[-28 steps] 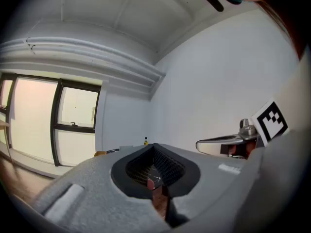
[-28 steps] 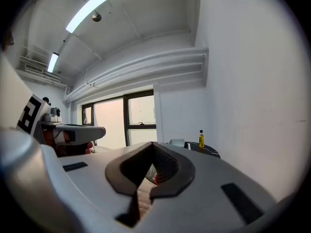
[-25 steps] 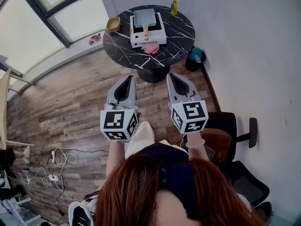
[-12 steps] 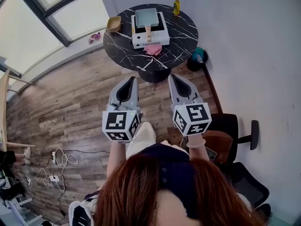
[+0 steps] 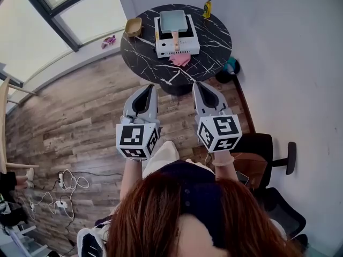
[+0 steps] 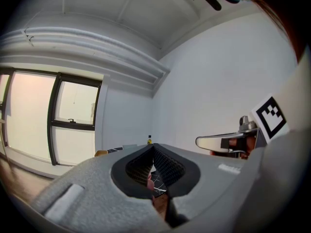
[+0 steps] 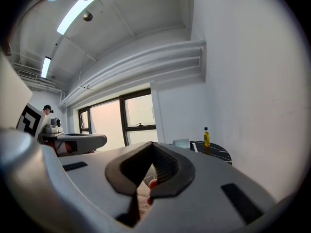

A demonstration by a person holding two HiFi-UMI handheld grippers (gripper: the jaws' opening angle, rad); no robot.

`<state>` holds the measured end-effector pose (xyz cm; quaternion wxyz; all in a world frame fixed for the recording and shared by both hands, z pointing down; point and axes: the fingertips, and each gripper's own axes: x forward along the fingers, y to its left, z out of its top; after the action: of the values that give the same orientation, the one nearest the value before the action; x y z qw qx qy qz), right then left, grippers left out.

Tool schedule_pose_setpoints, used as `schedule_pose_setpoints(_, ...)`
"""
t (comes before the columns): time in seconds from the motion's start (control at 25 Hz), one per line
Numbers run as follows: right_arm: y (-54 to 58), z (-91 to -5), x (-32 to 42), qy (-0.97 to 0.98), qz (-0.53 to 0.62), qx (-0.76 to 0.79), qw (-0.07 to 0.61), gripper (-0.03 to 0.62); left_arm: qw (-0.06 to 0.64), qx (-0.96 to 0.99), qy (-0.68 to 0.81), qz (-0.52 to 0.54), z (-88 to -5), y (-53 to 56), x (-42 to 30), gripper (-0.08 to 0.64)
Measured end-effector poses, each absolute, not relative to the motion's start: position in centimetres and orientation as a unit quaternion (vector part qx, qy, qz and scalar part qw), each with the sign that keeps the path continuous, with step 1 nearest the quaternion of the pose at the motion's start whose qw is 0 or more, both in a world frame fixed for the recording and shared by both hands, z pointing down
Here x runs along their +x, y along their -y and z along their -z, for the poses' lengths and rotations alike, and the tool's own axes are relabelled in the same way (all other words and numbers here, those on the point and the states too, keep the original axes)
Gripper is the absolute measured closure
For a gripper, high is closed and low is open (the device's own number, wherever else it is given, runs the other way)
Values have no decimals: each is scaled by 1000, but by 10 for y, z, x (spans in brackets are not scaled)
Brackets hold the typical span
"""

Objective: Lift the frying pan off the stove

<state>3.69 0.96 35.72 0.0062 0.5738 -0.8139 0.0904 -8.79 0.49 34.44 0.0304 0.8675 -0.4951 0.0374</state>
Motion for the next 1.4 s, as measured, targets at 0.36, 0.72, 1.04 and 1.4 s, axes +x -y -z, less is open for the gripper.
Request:
schedule_pose_setpoints(0.36, 30, -350, 15, 806, -98, 584, 7, 583, 39, 874, 483, -33, -342, 32, -112, 548)
schedule_pose_setpoints(0.72, 56, -357, -7, 798, -103, 593, 22, 583, 45, 881, 469, -28, -346, 60, -133, 548)
schedule_pose_setpoints(1.04, 55, -356, -10, 798, -100, 594, 15, 581, 41, 884, 465, -25, -347, 58, -133, 548)
schedule_pose_setpoints(1.4, 67, -356, -9, 796, -102, 596, 23, 580, 40, 885, 464, -25, -343, 71, -131, 548)
